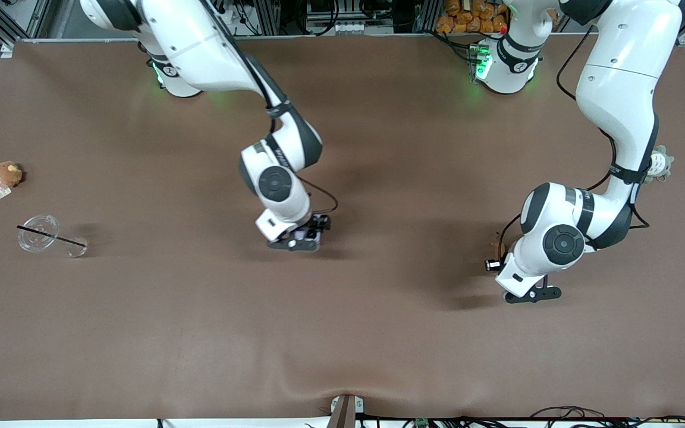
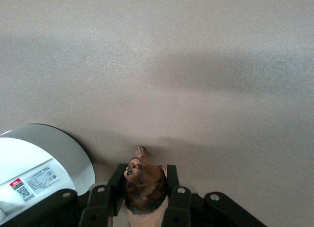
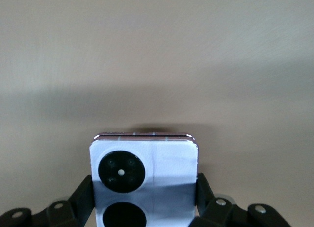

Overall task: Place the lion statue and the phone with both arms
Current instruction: 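Set the lion beside the white cup while the right gripper carries the phone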

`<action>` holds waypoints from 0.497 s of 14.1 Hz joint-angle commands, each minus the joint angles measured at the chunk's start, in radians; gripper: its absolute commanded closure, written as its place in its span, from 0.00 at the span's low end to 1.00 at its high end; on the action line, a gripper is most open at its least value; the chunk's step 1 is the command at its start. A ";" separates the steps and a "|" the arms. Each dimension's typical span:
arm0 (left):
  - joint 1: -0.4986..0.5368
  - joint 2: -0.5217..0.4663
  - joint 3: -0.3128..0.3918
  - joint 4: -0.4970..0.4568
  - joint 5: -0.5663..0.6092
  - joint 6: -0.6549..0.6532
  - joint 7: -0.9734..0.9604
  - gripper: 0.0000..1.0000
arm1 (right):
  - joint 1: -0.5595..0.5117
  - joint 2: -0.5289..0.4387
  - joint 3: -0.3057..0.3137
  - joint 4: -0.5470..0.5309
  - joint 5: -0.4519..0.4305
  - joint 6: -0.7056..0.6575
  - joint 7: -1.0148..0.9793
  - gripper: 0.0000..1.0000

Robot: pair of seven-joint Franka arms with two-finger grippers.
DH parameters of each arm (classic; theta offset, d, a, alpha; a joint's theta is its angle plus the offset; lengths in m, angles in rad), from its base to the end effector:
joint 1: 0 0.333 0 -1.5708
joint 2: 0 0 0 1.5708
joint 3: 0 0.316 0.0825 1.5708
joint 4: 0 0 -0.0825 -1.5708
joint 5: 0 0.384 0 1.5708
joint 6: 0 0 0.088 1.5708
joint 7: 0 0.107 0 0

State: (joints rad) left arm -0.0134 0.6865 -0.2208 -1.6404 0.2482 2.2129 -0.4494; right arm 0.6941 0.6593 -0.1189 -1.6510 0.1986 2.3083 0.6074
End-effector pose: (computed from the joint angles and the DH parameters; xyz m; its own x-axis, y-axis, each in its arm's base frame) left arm 0.6643 -0.1331 0.2143 0.9927 0.1011 -0.0652 0.0957 -0.9921 -0.0808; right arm 0.5686 0.3847 0.2299 0.9894 -0.1389 -0.0415 -0.1413 -0.9880 -0.0620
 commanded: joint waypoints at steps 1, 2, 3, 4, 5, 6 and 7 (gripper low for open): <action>0.015 -0.033 -0.009 -0.039 0.020 0.021 0.015 0.44 | -0.123 -0.156 -0.015 -0.044 0.007 -0.107 0.005 0.95; 0.015 -0.033 -0.009 -0.039 0.017 0.021 0.000 0.00 | -0.166 -0.171 -0.015 -0.043 0.007 -0.137 0.003 0.94; 0.015 -0.035 -0.011 -0.039 0.013 0.016 -0.006 0.00 | -0.194 -0.185 -0.018 -0.044 0.001 -0.150 -0.017 0.94; 0.015 -0.048 -0.011 -0.041 0.010 0.010 -0.015 0.00 | -0.230 -0.202 -0.022 -0.050 0.001 -0.161 -0.074 0.94; 0.012 -0.060 -0.011 -0.039 0.007 -0.001 -0.026 0.00 | -0.272 -0.223 -0.024 -0.056 0.001 -0.180 -0.149 0.93; 0.006 -0.077 -0.012 -0.033 0.006 -0.021 -0.047 0.00 | -0.319 -0.237 -0.027 -0.055 -0.001 -0.223 -0.226 0.90; -0.005 -0.087 -0.017 -0.026 0.006 -0.032 -0.061 0.00 | -0.374 -0.248 -0.027 -0.056 -0.001 -0.272 -0.277 0.91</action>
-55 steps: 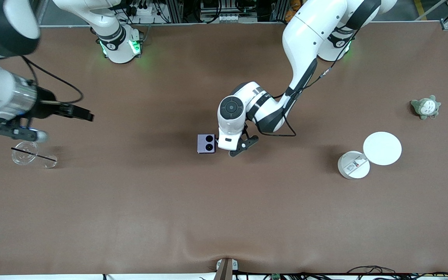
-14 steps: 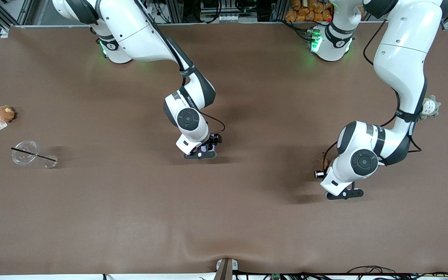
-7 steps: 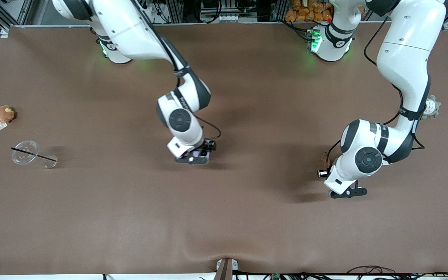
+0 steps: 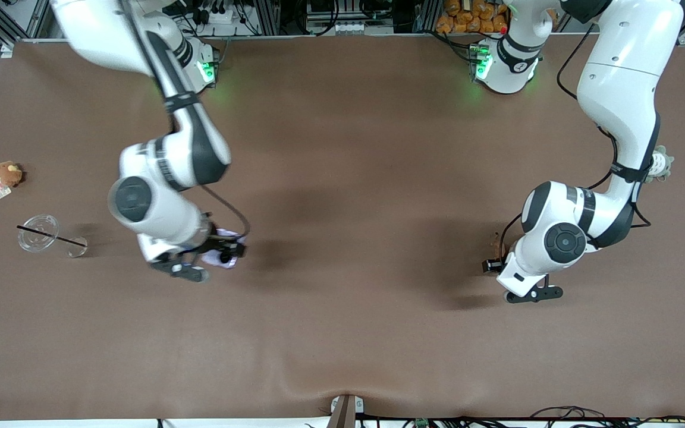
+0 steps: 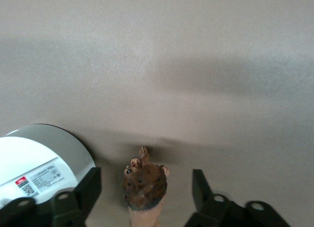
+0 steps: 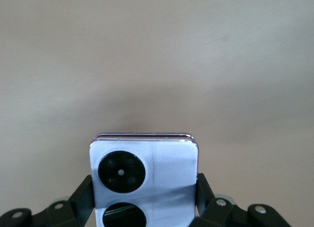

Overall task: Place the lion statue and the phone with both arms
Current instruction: 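Set the lion beside the white cup while the right gripper carries the phone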

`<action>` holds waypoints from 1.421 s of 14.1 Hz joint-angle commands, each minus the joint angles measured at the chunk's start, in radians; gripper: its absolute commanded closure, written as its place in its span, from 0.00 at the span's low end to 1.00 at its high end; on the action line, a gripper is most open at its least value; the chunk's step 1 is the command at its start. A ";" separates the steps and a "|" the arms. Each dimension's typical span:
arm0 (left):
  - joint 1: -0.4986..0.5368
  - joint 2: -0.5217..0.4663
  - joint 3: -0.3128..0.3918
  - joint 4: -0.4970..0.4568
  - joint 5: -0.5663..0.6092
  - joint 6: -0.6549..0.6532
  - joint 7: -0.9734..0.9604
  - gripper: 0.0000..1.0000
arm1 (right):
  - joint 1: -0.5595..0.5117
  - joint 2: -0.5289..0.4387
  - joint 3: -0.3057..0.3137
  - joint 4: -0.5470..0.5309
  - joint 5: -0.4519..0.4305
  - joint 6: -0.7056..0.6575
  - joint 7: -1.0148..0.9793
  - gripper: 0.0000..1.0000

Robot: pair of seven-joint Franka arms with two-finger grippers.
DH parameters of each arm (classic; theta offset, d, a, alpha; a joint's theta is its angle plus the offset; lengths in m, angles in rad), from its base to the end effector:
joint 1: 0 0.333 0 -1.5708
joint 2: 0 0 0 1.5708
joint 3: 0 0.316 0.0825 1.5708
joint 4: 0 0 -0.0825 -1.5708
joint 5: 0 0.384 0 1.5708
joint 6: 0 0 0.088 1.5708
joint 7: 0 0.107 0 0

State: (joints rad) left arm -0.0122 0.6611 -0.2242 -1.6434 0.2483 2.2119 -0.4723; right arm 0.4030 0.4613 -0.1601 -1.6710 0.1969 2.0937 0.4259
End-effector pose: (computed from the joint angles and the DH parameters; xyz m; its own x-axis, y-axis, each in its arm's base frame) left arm 0.6659 -0.1343 0.2301 0.9917 0.1219 -0.0421 0.1183 -0.9899 -0.0782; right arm 0.6429 0.1809 0.3378 0.9623 -0.2624 -0.0713 -0.2674 -0.9608 -0.0732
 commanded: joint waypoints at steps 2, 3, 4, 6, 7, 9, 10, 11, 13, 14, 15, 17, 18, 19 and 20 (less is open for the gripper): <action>-0.017 -0.104 -0.024 -0.021 0.006 -0.049 -0.040 0.00 | -0.191 -0.059 0.014 -0.036 -0.001 -0.121 -0.238 0.93; -0.023 -0.126 -0.030 -0.018 0.008 -0.078 -0.039 0.00 | -0.234 -0.058 0.014 -0.036 -0.001 -0.147 -0.319 0.94; -0.026 -0.149 -0.043 -0.009 0.008 -0.112 -0.040 0.00 | -0.289 -0.050 0.014 -0.036 -0.001 -0.156 -0.390 0.95; -0.032 -0.176 -0.070 0.031 0.008 -0.213 -0.039 0.00 | -0.383 -0.014 0.013 -0.048 -0.002 -0.152 -0.577 0.95; -0.029 -0.196 -0.085 0.042 0.008 -0.253 -0.039 0.00 | -0.427 0.020 0.014 -0.047 -0.002 -0.138 -0.640 0.95; -0.026 -0.250 -0.107 0.043 0.008 -0.300 -0.029 0.00 | -0.466 0.071 0.014 -0.049 -0.022 -0.054 -0.679 0.99; -0.026 -0.277 -0.115 0.045 0.006 -0.331 -0.025 0.00 | -0.466 0.095 0.014 -0.047 -0.051 -0.026 -0.670 1.00; -0.025 -0.302 -0.124 0.048 0.006 -0.362 -0.022 0.00 | -0.463 0.108 0.014 -0.044 -0.062 -0.009 -0.664 1.00; -0.017 -0.345 -0.142 0.068 -0.015 -0.428 -0.019 0.00 | -0.461 0.120 0.014 -0.033 -0.063 -0.009 -0.620 1.00; -0.017 -0.362 -0.142 0.094 -0.042 -0.478 -0.019 0.00 | -0.457 0.125 0.014 -0.029 -0.066 -0.009 -0.603 1.00; -0.015 -0.377 -0.141 0.121 -0.066 -0.536 -0.019 0.00 | -0.454 0.131 0.013 -0.027 -0.073 -0.007 -0.602 1.00; -0.014 -0.402 -0.142 0.172 -0.080 -0.634 0.003 0.00 | -0.463 0.170 0.014 0.008 -0.121 -0.004 -0.608 1.00; -0.014 -0.414 -0.142 0.189 -0.083 -0.682 0.010 0.00 | -0.469 0.190 0.014 0.017 -0.131 -0.001 -0.612 1.00; -0.012 -0.431 -0.142 0.204 -0.098 -0.716 0.011 0.00 | -0.469 0.203 0.014 0.030 -0.131 -0.001 -0.612 1.00; -0.011 -0.446 -0.135 0.211 -0.116 -0.741 0.011 0.00 | -0.469 0.215 0.014 0.034 -0.129 0.000 -0.605 1.00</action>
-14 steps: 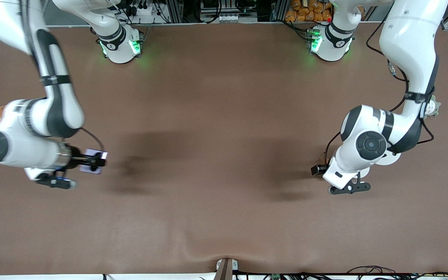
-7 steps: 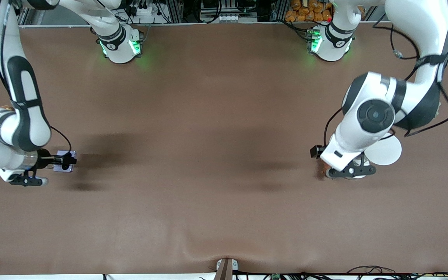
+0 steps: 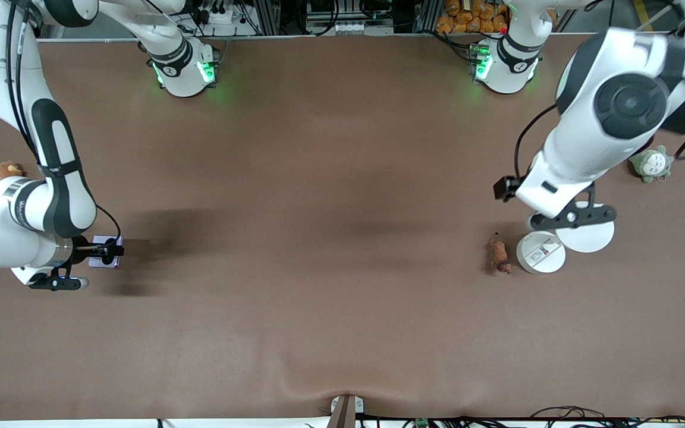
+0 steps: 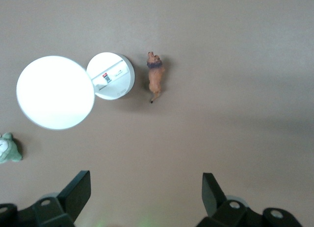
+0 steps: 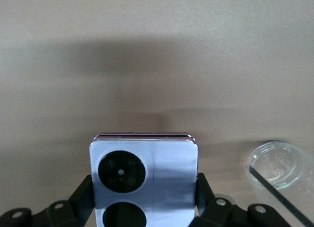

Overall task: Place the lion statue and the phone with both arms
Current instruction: 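Lower the phone near the clear cup while the left gripper withdraws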

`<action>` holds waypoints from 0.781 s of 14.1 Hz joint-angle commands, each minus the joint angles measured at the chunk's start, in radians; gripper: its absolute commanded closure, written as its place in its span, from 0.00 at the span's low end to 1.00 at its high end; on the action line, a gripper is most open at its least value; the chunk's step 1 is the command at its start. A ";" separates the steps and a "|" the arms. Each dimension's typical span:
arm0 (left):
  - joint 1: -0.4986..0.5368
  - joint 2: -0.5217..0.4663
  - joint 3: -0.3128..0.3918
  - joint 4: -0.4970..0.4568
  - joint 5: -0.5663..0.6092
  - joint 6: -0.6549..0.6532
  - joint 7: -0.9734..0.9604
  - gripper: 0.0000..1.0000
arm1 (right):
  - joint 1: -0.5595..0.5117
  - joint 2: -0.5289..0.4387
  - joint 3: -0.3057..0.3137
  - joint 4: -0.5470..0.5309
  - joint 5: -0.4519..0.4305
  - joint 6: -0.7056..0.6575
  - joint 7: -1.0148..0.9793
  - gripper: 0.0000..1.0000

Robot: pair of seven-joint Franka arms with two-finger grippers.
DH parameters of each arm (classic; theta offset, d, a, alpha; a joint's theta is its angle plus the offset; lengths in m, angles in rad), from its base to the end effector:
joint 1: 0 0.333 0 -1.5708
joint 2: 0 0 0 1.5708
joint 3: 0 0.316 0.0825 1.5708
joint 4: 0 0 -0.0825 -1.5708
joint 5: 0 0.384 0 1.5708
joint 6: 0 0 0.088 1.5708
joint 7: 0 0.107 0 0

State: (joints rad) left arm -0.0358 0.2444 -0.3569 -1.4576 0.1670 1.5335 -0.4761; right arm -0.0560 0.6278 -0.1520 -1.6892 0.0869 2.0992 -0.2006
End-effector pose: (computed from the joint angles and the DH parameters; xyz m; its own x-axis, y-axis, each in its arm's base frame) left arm 0.5829 -0.1961 0.5393 0.9914 0.0866 -0.0984 0.0721 -0.9872 -0.1420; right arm 0.6424 -0.1224 0.2205 0.9774 -0.0373 -0.2082 -0.0417 -0.9990 -0.0170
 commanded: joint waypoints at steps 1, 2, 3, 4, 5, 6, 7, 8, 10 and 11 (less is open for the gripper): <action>0.013 -0.054 0.003 0.025 -0.046 -0.078 0.014 0.00 | -0.011 0.061 0.006 0.059 -0.019 0.001 0.023 1.00; 0.016 -0.072 0.009 0.025 -0.046 -0.090 0.014 0.00 | -0.013 0.072 0.006 0.065 -0.019 0.014 0.024 1.00; 0.031 -0.088 0.007 0.025 -0.047 -0.107 0.014 0.00 | -0.019 0.084 0.006 0.068 -0.019 0.025 0.024 1.00; 0.051 -0.106 0.007 0.025 -0.050 -0.119 0.030 0.00 | -0.024 0.093 0.006 0.071 -0.019 0.036 0.023 1.00; 0.068 -0.126 0.007 0.025 -0.064 -0.131 0.081 0.00 | -0.024 0.098 0.006 0.074 -0.019 0.042 0.023 1.00; 0.091 -0.140 0.007 0.025 -0.081 -0.133 0.124 0.00 | -0.025 0.104 0.006 0.074 -0.019 0.047 0.023 1.00; 0.109 -0.152 0.007 0.025 -0.092 -0.133 0.143 0.00 | -0.030 0.110 0.006 0.072 -0.019 0.060 0.021 1.00; 0.129 -0.166 0.007 0.025 -0.106 -0.133 0.152 0.00 | -0.039 0.113 0.008 0.074 -0.021 0.070 0.017 1.00; 0.151 -0.181 0.009 0.025 -0.107 -0.133 0.163 0.00 | -0.044 0.118 0.008 0.072 -0.021 0.071 0.014 0.91; 0.169 -0.186 0.009 0.023 -0.106 -0.133 0.177 0.00 | -0.044 0.118 0.006 0.072 -0.022 0.071 0.012 0.82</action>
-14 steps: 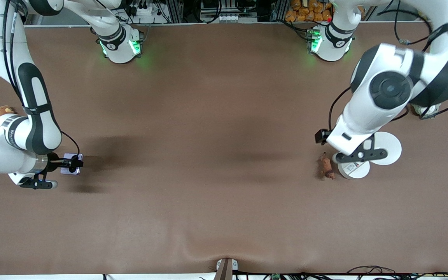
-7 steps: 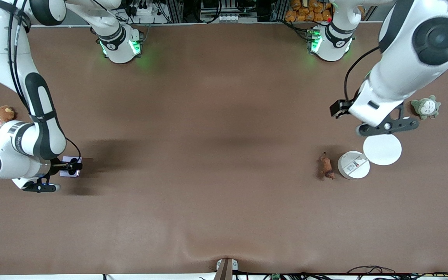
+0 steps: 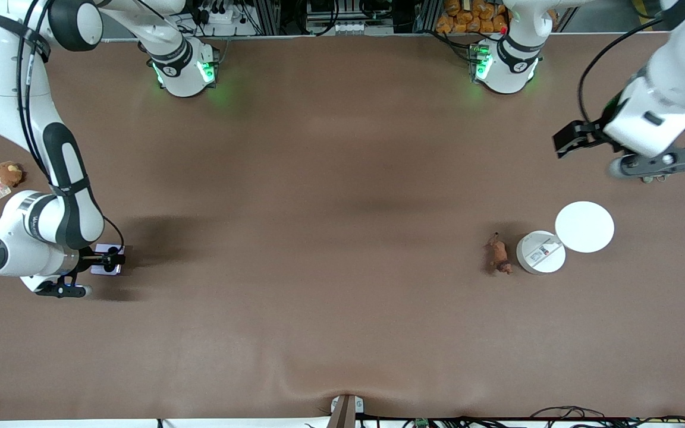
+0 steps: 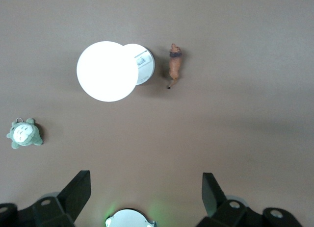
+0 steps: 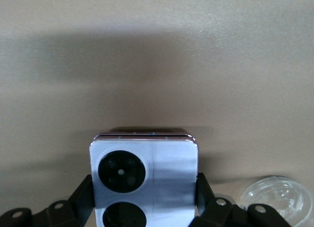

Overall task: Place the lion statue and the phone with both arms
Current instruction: 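Lower the phone near the clear cup while the left gripper withdraws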

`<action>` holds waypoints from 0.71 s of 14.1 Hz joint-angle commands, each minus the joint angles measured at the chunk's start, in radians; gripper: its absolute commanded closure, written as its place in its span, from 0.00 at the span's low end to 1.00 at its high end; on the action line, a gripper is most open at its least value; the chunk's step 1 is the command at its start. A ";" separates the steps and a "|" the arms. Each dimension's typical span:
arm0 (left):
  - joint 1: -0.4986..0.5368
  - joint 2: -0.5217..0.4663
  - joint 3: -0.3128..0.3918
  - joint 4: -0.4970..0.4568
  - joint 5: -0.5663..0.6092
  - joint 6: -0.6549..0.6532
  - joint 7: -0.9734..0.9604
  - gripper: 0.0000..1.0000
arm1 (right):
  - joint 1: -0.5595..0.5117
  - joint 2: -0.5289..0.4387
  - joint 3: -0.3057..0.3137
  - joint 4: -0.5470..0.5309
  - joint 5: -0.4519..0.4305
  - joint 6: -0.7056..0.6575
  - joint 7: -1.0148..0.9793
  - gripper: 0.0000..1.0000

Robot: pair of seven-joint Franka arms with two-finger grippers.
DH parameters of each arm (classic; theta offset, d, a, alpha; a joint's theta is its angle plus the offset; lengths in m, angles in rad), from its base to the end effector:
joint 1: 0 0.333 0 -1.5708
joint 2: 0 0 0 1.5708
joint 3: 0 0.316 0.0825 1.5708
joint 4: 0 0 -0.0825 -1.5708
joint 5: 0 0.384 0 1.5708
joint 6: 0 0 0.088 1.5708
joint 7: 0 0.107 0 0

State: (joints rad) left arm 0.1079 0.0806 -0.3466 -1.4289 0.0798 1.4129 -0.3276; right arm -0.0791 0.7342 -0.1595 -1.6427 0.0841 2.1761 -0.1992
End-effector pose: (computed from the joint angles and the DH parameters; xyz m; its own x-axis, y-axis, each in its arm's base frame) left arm 0.5501 -0.1150 0.6349 0.9925 0.1000 -0.0698 0.0944 -0.9924 -0.0789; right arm 0.6487 -0.1441 0.1748 0.9789 -0.0634 -0.1942 -0.0627 -0.9980 0.0096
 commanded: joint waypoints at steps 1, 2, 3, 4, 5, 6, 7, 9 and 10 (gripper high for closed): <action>0.050 -0.028 -0.006 -0.005 -0.020 -0.012 0.050 0.00 | -0.025 0.011 0.014 0.024 -0.021 -0.006 0.009 0.70; 0.049 -0.033 0.001 -0.007 -0.020 -0.011 0.073 0.00 | -0.033 0.011 0.014 0.024 -0.032 -0.006 0.010 0.60; 0.035 -0.035 0.038 -0.007 -0.020 -0.011 0.100 0.00 | -0.033 0.011 0.015 0.024 -0.038 -0.006 0.010 0.50; -0.021 -0.036 0.104 -0.010 -0.022 -0.009 0.134 0.00 | -0.033 0.011 0.015 0.024 -0.040 -0.006 0.009 0.12; -0.081 -0.038 0.189 -0.011 -0.022 -0.009 0.169 0.00 | -0.036 0.011 0.015 0.024 -0.037 -0.004 0.001 0.00; -0.109 -0.039 0.236 -0.014 -0.023 -0.006 0.211 0.00 | -0.047 0.011 0.017 0.024 -0.033 -0.004 -0.017 0.00; -0.122 -0.039 0.259 -0.016 -0.025 0.000 0.258 0.00 | -0.047 0.010 0.017 0.024 -0.027 -0.005 -0.019 0.00; -0.154 -0.051 0.296 -0.031 -0.031 0.020 0.295 0.00 | -0.044 0.002 0.018 0.027 -0.021 -0.013 -0.013 0.00; -0.157 -0.074 0.307 -0.068 -0.034 0.050 0.297 0.00 | -0.034 -0.010 0.021 0.027 -0.021 -0.018 -0.006 0.00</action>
State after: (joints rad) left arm -0.0219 0.0629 -0.0699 -1.4320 0.0686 1.4220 -0.0536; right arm -0.1024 0.7373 -0.1587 -1.6309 0.0675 2.1768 -0.2051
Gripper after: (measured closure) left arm 0.000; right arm 0.000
